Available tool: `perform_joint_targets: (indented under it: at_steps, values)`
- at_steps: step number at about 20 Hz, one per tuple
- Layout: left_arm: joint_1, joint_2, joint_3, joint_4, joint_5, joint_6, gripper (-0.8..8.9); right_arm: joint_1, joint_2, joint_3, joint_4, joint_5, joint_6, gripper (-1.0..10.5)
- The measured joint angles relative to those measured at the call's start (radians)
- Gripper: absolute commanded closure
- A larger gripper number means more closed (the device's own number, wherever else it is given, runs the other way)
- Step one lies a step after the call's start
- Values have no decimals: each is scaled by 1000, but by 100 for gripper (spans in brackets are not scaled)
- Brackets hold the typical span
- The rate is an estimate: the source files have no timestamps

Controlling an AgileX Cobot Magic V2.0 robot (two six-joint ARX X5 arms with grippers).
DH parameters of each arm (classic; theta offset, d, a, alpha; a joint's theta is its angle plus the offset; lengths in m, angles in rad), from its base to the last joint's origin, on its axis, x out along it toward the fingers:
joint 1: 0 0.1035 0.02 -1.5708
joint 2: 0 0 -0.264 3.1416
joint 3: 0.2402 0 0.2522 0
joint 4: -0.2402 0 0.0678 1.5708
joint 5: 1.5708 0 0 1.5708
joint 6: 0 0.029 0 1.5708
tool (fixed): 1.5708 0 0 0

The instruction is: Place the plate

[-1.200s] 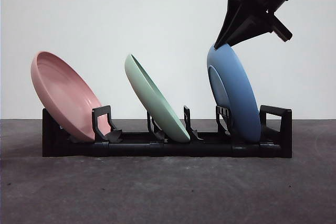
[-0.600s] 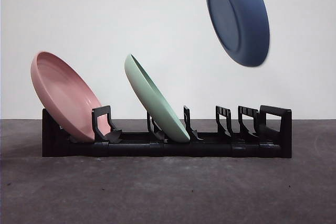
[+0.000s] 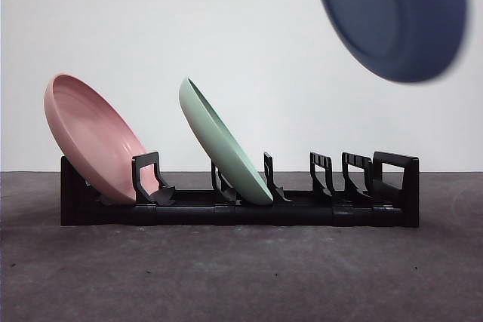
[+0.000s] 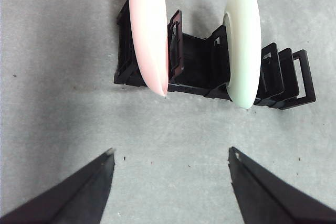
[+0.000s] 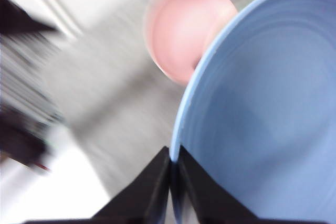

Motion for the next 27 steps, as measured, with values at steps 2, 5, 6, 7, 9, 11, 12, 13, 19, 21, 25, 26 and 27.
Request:
perform_joint_targets:
  at_steps: [2,5,6,7,9,11,12,13,19,21,25,26,27]
  values:
    - [0,0,0,0,0,0,469,58,-83,-105,7,122,-37,939]
    - [0,0,0,0,0,0,469,159,-184,-224,6,230,-108,939]
    - [0,0,0,0,0,0,469,198,-200,-243,5,241,-124,939]
    - [0,0,0,0,0,0,469,251,-204,-250,0,256,-138,939]
    - [0,0,0,0,0,0,469,361,-187,-250,-4,314,-155,939]
    - [0,0,0,0,0,0,469,476,-141,-250,-4,392,-163,939]
    - [0,0,0,0,0,0,469,542,-103,-250,-3,438,-166,939]
    - [0,0,0,0,0,0,469,597,-61,-250,1,470,-166,939]
    - [0,0,0,0,0,0,469,793,198,-250,109,533,-166,939]
    - [0,0,0,0,0,0,469,795,281,-250,121,561,-166,939]
    - [0,0,0,-1,0,6,469,790,425,-250,189,608,-188,939]
    - [0,0,0,-1,0,8,469,790,453,-250,219,610,-198,939]
    - [0,0,0,-1,0,13,469,789,481,-250,251,613,-210,939]
